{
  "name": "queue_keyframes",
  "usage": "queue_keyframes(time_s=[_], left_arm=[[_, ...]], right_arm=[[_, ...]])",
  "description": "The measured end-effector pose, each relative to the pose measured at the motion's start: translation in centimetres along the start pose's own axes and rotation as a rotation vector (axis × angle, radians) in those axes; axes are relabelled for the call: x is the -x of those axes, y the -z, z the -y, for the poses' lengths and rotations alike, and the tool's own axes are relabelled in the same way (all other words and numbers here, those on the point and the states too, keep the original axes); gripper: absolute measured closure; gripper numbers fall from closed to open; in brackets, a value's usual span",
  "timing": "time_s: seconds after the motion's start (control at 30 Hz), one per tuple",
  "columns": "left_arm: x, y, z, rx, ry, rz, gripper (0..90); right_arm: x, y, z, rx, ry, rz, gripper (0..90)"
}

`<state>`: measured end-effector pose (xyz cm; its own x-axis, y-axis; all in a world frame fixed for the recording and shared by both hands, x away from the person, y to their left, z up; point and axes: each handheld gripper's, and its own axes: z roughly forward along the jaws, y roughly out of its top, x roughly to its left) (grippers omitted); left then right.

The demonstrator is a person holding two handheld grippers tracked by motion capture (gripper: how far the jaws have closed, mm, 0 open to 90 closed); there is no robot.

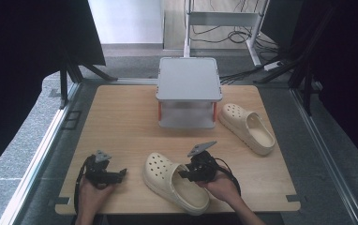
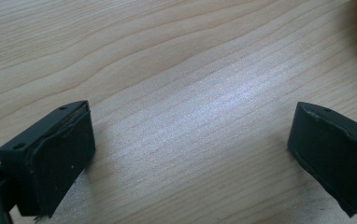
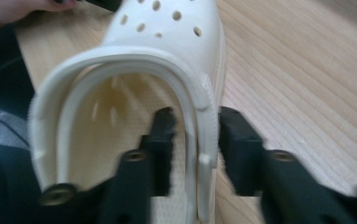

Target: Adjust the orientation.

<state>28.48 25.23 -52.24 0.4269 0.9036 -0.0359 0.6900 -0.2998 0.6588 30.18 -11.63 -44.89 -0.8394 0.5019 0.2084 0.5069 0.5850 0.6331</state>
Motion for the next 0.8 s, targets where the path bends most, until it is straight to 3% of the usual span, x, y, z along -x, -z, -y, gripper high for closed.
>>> queue_keyframes(time_s=[0.3,0.47,0.53,0.73,0.8], left_arm=[[0.0,0.0,0.0,-0.001,-0.001,-0.002,0.7],[0.0,0.0,0.0,-0.001,0.000,-0.003,0.7],[0.0,0.0,0.0,-0.001,0.000,-0.003,0.7],[0.0,0.0,0.0,-0.001,0.000,-0.004,0.7],[0.0,0.0,0.0,-0.001,0.000,-0.004,0.7]], right_arm=[[1.2,2.7,-0.2,0.007,0.065,0.016,27.6],[2.3,3.8,0.2,0.033,0.073,0.096,13.9],[3.0,4.2,0.5,0.049,0.083,0.096,12.6],[5.5,5.4,1.3,0.082,0.054,0.132,0.0],[6.6,6.0,1.6,0.109,0.037,0.147,0.0]])
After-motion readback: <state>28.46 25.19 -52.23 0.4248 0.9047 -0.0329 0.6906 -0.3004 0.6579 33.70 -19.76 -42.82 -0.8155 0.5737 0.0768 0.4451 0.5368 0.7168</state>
